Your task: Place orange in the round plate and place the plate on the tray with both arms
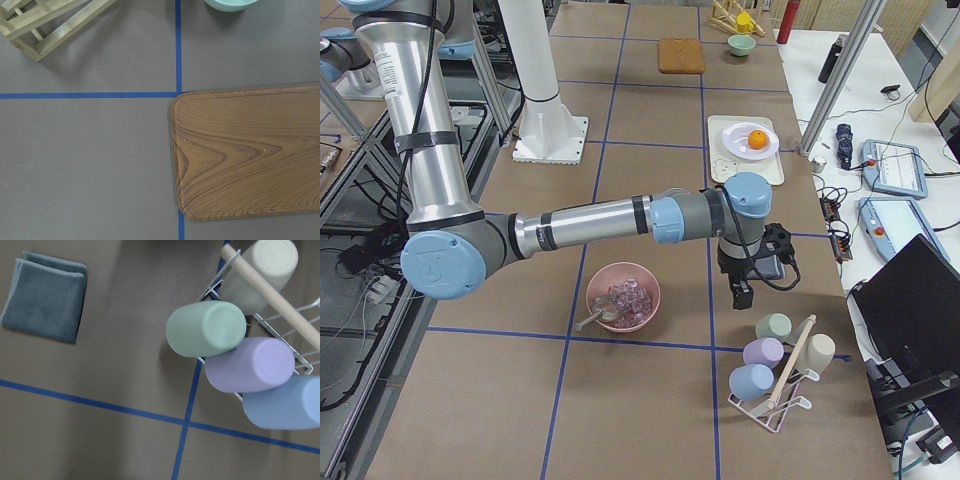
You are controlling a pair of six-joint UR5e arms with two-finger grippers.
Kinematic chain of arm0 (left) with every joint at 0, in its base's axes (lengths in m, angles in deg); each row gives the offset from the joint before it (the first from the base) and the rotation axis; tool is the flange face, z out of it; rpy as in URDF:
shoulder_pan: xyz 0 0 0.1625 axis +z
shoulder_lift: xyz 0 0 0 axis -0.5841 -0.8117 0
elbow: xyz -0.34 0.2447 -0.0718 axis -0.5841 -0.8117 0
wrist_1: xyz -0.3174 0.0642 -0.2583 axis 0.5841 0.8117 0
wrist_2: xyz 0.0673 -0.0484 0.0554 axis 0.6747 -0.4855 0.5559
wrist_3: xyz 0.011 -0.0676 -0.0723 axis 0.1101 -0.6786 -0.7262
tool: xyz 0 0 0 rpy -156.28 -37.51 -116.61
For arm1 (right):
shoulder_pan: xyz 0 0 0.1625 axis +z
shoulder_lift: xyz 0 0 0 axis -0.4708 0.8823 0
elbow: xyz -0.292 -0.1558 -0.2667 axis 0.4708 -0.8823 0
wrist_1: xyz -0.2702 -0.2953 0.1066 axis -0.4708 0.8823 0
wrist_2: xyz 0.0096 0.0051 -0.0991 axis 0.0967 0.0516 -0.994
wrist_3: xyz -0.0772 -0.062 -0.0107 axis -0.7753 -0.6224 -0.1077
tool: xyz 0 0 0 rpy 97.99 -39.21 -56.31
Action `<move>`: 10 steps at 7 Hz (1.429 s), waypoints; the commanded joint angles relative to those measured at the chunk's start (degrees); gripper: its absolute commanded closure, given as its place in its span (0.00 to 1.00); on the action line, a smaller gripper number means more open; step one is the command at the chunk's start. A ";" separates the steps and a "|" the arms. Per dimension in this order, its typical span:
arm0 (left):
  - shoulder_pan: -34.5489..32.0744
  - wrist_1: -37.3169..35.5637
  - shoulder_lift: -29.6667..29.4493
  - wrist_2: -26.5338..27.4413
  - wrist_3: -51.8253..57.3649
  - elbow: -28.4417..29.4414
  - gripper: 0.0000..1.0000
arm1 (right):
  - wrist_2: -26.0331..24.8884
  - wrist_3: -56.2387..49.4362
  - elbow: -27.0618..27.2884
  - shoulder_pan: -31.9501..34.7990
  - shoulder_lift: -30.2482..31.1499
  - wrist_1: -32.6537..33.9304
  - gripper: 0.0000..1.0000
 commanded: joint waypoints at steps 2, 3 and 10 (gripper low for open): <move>-0.66 0.07 3.73 0.08 0.39 0.45 0.02 | -0.43 -1.42 3.22 0.00 5.91 0.79 0.00; -0.58 1.12 4.11 0.43 0.57 -0.07 0.01 | -0.43 -1.15 3.04 0.00 6.10 -0.90 0.00; -0.58 1.05 4.11 1.66 0.48 -0.25 0.02 | 0.01 -1.15 2.51 -0.26 6.80 -1.00 0.00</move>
